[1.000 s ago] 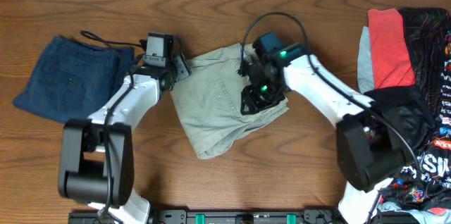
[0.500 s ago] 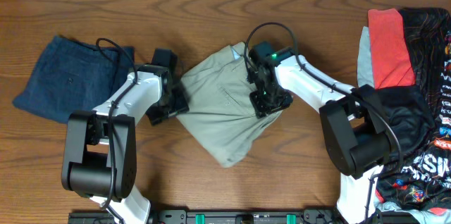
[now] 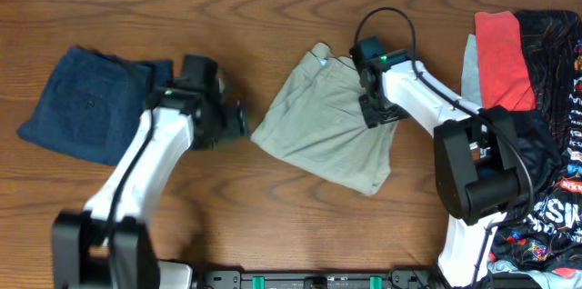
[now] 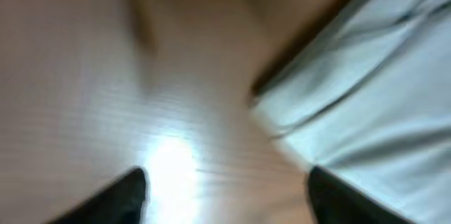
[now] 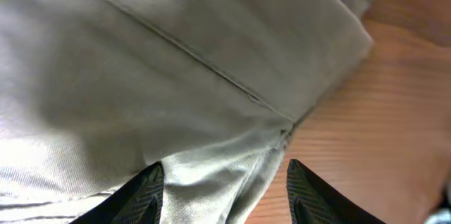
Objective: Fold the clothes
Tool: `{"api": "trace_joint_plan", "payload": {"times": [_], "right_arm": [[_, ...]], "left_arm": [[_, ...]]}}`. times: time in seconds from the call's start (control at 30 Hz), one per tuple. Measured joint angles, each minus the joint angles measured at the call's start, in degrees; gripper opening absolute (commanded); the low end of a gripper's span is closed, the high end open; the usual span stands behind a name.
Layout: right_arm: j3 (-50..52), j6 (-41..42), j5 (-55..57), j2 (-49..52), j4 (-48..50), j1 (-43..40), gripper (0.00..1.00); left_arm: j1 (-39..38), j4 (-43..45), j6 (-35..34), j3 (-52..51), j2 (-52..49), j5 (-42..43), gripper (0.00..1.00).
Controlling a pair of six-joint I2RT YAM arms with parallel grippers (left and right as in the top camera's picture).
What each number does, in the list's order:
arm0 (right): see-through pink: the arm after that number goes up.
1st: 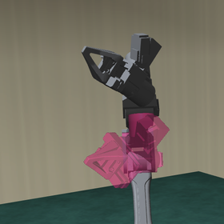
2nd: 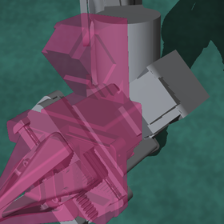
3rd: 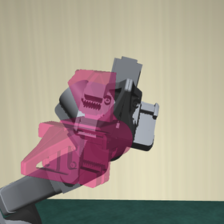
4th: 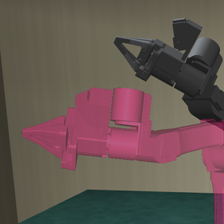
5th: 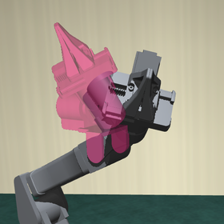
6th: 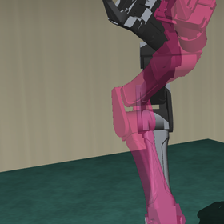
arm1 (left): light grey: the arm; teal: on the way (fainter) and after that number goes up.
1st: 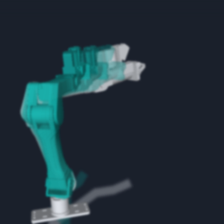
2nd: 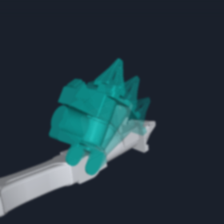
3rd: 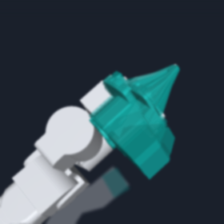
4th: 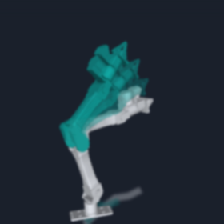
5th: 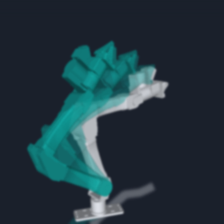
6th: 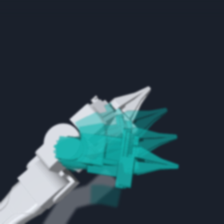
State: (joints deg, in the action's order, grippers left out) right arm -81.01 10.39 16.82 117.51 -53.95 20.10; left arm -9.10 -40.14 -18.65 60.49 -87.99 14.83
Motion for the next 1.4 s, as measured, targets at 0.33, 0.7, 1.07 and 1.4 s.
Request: {"api": "trace_joint_plan", "payload": {"times": [0.33,0.7,1.07,1.4], "right_arm": [[0.6,2.3,2.1,-12.5,-1.0,1.1,0.85],[0.6,2.4,-8.7,-29.3,-4.7,1.8,0.89],[0.6,2.4,-10.6,-30.7,-8.4,1.8,0.88],[0.6,2.4,-10.8,-30.8,-10.0,1.8,0.88]], "left_arm": [[0.0,21.6,7.6,0.2,-2.3,2.4,0.98],[0.0,30.5,11.3,0.2,-19.1,15.0,0.99],[-6.3,31.6,11.1,2.0,-23.7,20.2,0.62],[-8.8,27.3,10.5,2.1,-24.9,19.4,0.06]]}}
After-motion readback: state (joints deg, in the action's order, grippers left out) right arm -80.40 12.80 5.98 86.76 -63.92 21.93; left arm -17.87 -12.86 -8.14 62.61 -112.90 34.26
